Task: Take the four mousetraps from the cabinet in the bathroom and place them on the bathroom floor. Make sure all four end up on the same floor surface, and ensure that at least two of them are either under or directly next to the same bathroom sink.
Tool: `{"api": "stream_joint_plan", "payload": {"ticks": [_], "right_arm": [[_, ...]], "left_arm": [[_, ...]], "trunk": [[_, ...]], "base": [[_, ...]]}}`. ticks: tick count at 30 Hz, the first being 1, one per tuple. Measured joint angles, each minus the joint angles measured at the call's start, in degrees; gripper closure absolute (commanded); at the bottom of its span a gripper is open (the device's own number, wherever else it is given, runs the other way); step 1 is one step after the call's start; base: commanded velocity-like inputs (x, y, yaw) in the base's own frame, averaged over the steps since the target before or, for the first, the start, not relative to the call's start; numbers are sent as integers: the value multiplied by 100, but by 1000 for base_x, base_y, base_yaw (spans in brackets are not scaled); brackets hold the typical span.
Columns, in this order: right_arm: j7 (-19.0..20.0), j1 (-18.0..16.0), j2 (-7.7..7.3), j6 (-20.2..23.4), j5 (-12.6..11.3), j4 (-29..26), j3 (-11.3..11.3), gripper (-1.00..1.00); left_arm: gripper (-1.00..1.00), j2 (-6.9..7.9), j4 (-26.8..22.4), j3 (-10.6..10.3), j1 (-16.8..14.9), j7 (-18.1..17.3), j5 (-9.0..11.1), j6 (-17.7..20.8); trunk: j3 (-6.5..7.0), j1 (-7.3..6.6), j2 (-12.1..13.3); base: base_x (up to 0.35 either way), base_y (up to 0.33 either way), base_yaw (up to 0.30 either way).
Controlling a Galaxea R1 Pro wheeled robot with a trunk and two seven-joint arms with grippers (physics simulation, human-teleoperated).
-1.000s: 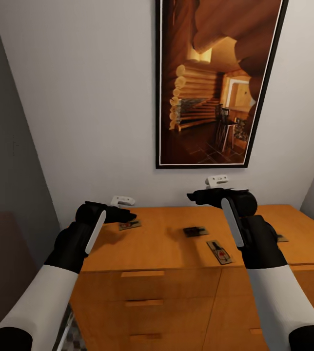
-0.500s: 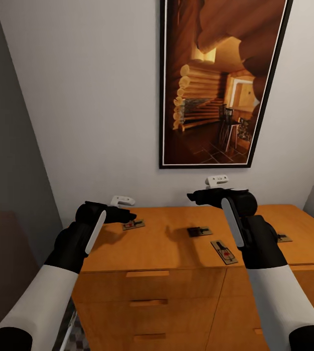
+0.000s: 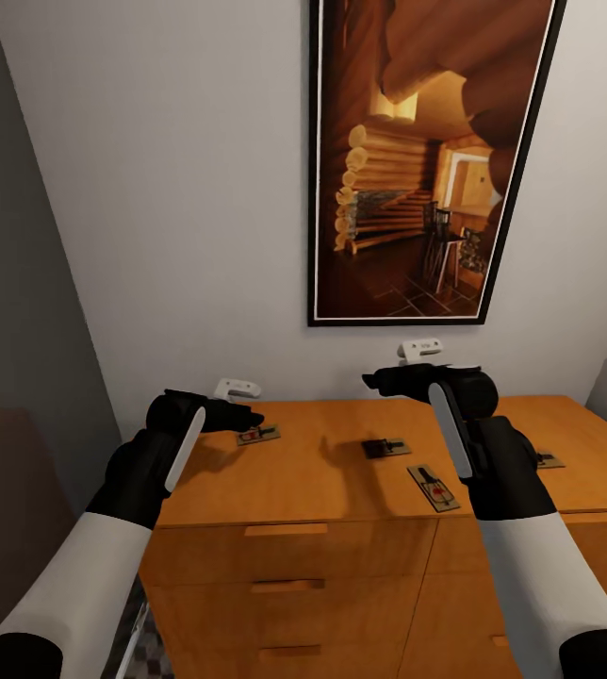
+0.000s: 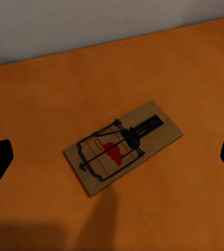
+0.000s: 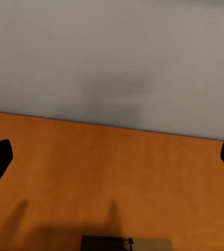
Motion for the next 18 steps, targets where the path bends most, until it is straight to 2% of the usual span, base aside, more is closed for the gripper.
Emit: {"api": "stream_joint_plan", "payload": {"ticks": [7, 14, 18], "right_arm": [[-22, 88, -58, 0, 63, -108, 0, -100], [-3, 399, -305, 0, 43, -240, 4, -100], [2, 473, -375, 0, 28, -277, 5, -100]], "left_arm": [[-100, -12, 71, -1, 0, -6, 3, 0], [-100, -15, 156, -1, 0, -13, 1, 0], [-100, -16, 194, -1, 0, -15, -1, 0]], "trunk": [[0, 0, 0], [0, 0, 0], [0, 0, 0]], "base": [[0, 1, 0], [0, 0, 0], [0, 0, 0]]}}
